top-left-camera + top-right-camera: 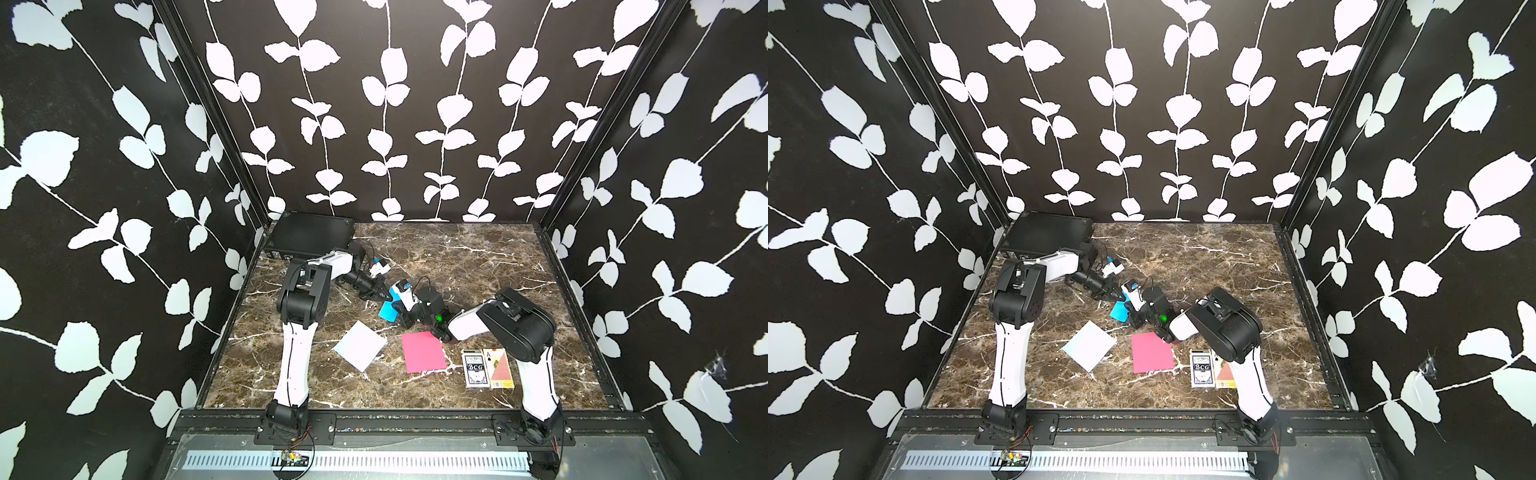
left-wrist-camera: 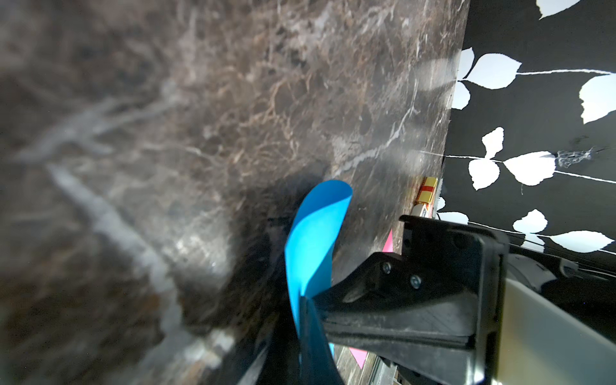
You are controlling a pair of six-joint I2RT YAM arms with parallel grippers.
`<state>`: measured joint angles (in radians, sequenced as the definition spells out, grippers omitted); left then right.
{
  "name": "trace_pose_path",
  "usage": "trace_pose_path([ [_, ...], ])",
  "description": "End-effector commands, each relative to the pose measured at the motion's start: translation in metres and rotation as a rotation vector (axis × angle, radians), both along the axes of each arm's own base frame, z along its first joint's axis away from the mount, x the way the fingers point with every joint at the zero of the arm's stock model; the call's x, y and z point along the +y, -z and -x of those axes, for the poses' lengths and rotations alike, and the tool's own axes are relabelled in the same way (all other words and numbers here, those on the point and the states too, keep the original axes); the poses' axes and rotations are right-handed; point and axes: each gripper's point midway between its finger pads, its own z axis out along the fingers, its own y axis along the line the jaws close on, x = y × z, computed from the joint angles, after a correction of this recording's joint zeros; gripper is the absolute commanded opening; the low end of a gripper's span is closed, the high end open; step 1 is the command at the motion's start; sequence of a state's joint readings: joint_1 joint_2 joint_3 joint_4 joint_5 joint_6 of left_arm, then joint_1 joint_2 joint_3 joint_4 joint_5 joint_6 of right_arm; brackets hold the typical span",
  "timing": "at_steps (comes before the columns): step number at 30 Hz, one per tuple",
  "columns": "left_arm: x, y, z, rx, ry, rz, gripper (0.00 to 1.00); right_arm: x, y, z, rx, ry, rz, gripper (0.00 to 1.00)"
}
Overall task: Fold the square paper along the opposite sides
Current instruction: Smooth out the paper at the center of the board.
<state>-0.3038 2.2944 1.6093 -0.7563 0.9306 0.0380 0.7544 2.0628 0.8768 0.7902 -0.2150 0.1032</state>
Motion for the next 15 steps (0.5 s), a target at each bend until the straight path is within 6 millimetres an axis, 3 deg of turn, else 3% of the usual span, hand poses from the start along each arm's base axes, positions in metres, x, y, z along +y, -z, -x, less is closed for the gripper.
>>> trace_pose_path([
  [1,0.007,0.007,0.003,0.019,0.005,-0.02,0.0,-0.007,0.022,0.015,0.021,-0.004,0.058,0.0],
  [15,0.016,0.01,0.003,0.024,-0.001,-0.04,0.0,-0.015,0.041,0.05,0.056,-0.038,0.099,0.01],
])
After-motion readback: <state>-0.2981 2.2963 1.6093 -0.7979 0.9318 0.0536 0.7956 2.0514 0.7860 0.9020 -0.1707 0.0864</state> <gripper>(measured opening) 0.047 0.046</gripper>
